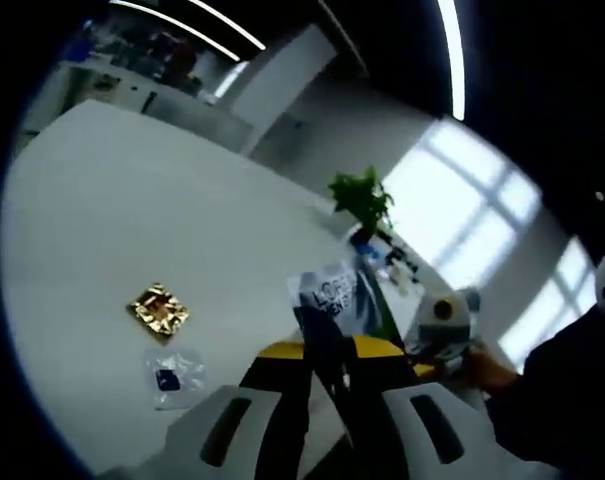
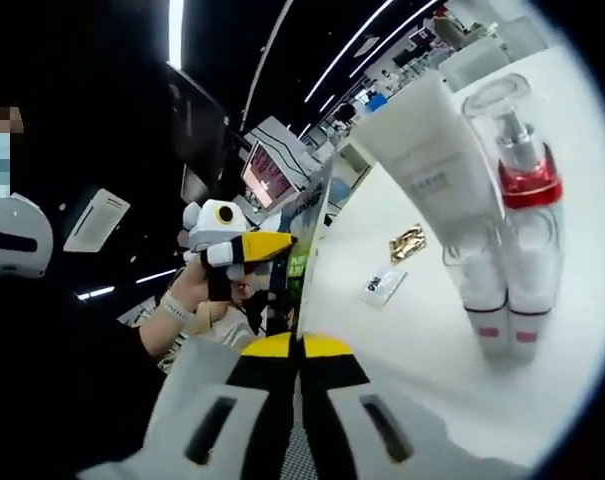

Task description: Arrange the skincare products in the storage area until every visible bottle or jar stands upright without overlapping.

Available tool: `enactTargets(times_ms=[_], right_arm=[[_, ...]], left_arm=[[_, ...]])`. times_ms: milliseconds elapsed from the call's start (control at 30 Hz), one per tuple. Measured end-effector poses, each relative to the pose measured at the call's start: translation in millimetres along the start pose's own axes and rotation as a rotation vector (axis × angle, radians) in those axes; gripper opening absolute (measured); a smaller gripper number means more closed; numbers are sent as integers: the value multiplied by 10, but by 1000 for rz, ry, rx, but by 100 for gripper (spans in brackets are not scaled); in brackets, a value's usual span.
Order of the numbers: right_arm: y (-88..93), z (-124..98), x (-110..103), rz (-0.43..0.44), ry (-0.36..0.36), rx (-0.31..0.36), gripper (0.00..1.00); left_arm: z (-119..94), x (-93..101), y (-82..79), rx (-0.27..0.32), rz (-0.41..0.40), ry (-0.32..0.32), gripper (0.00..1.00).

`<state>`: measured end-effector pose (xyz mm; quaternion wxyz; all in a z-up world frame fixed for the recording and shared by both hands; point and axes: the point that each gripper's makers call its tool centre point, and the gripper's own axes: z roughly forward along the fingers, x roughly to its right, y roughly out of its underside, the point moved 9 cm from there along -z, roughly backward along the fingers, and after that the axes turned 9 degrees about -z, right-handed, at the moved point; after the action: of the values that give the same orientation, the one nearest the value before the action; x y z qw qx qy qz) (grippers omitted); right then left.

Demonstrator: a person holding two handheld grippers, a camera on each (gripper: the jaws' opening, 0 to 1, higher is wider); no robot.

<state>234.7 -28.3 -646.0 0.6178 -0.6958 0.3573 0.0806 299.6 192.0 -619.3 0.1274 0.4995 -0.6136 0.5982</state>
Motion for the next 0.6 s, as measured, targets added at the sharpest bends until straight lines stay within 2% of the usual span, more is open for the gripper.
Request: enactTargets(times_ms=[333, 600], right_arm=[[26, 22, 42, -14, 34, -38, 1], [47, 79, 74, -59, 66, -105, 1]], left_arm=[[73, -156, -66, -18, -38, -27, 7], [208, -290, -38, -74, -46, -124, 4]])
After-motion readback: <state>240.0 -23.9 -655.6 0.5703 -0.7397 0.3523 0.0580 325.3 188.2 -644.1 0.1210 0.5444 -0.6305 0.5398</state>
